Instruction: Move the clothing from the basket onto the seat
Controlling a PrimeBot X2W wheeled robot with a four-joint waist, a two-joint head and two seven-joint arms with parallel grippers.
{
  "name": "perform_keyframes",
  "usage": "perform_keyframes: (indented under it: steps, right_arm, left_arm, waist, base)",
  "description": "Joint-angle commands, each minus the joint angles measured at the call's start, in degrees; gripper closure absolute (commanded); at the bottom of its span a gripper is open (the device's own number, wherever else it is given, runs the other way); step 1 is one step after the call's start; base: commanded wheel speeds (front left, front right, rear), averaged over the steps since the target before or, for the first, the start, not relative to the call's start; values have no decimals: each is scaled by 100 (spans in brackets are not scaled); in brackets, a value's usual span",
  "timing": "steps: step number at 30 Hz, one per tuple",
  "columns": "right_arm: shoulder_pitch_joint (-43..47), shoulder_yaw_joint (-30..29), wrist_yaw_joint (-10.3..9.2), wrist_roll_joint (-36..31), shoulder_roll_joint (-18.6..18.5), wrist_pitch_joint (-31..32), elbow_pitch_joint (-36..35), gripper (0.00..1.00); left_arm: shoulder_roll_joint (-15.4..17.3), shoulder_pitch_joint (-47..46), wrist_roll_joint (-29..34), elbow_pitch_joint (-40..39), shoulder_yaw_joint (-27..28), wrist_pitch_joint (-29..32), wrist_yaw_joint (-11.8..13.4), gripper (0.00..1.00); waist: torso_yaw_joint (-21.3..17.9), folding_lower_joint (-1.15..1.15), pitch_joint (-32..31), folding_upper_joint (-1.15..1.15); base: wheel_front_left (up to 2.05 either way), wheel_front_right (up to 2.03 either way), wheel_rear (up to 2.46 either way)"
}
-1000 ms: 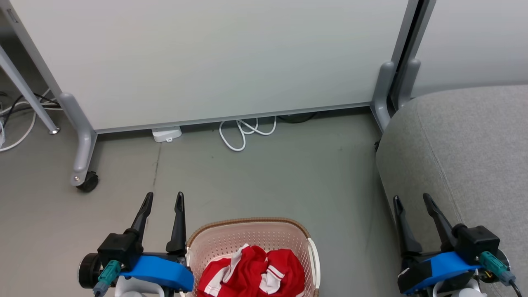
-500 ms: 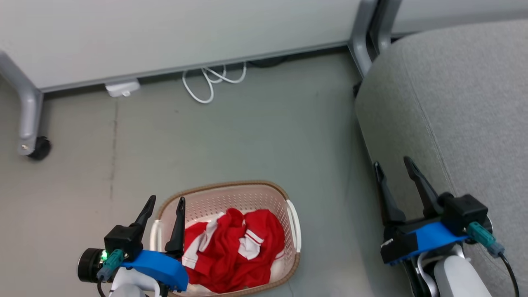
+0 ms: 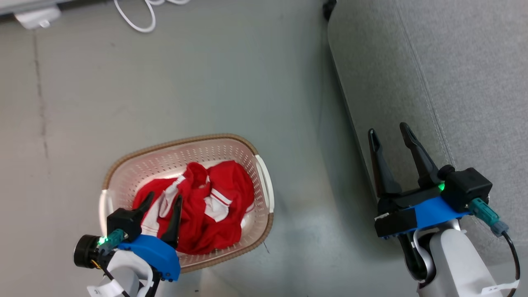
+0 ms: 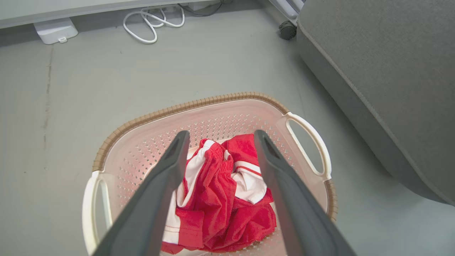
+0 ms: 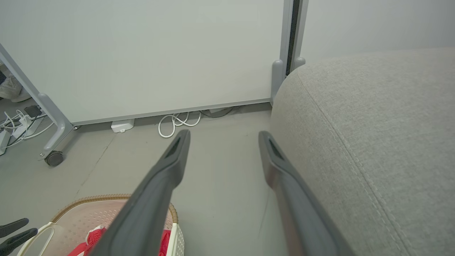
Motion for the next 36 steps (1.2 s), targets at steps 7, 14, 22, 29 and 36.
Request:
perform_keyframes:
  steps: [7,14,22,29,36]
  right_arm:
    - [-317,123,1,177,-12,-66,-51,0]
    - [-510,259,1,310,-12,-69,-293,0]
    - [-617,312,1,424,-11,-70,-582,0]
    - [-661,403,1,586,-12,-71,-626,0]
    - [-664,406,1,638,-11,-71,-598,0]
  left_arm:
    - [212,-505,-308,490,-415,9,-7,0]
    - [417,-959,-751,887,-702,274,-8,0]
    - [637,-1495,-850,1379,-618,358,150,0]
    - [681,-1846,-882,1695,-538,409,401,0]
    - [605,-1983,-937,1924,-518,359,493,0]
  waist:
    - [-434,-1,774,0]
    - [-600,-1,1228,0]
    - [-787,-1,1737,0]
    - [-910,-1,1995,0]
    - [-952,-1,2006,0]
  base:
    - [0,0,0]
    - [0,0,0]
    - [0,0,0]
    - [0,0,0]
    - [0,0,0]
